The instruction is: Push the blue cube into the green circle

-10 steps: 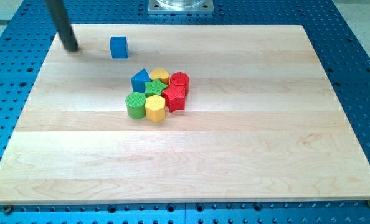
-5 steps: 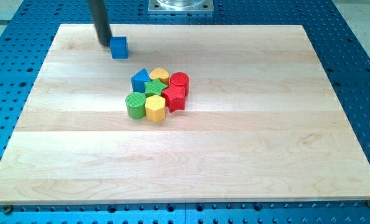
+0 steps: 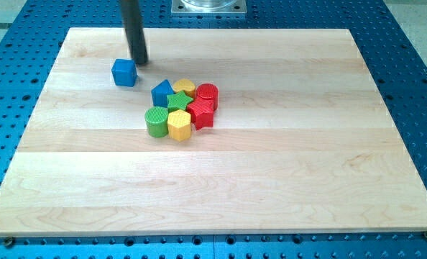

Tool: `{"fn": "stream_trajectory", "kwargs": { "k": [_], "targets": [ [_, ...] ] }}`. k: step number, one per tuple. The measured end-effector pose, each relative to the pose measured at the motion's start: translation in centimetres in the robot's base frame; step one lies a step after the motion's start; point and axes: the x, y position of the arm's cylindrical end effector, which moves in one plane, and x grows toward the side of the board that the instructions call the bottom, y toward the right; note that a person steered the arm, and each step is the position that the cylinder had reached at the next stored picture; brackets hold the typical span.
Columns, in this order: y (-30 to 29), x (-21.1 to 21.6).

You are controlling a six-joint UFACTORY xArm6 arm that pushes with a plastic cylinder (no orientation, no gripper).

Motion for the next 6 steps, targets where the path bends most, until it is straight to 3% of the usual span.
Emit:
{"fn": "stream_trajectory", "kwargs": {
  "k": [1, 2, 3, 4, 6],
  "targets": [
    [1.0, 6.6],
    [2.2, 9.0],
    [-0.6, 6.3],
    [-3.5, 7.1],
    [0.9, 9.5]
  ]
}}
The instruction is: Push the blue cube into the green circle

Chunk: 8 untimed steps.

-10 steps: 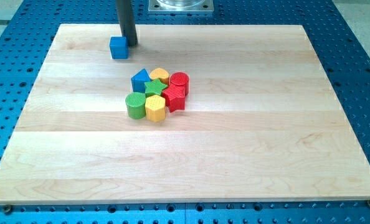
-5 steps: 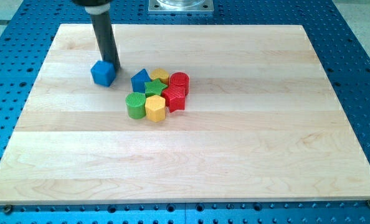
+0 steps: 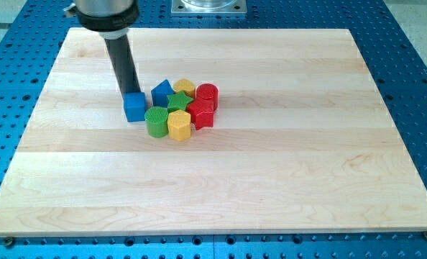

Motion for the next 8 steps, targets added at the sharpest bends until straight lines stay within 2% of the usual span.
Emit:
{"fn": "stream_trajectory", "kwargs": {
  "k": [1, 2, 4, 5, 7, 8],
  "targets": [
    [-5.1, 0.8],
    [-2.9, 2.2],
    [1.3, 2.3],
    [1.3, 2.7],
    [0.7, 8.7],
    [1.1, 9.7]
  ]
}}
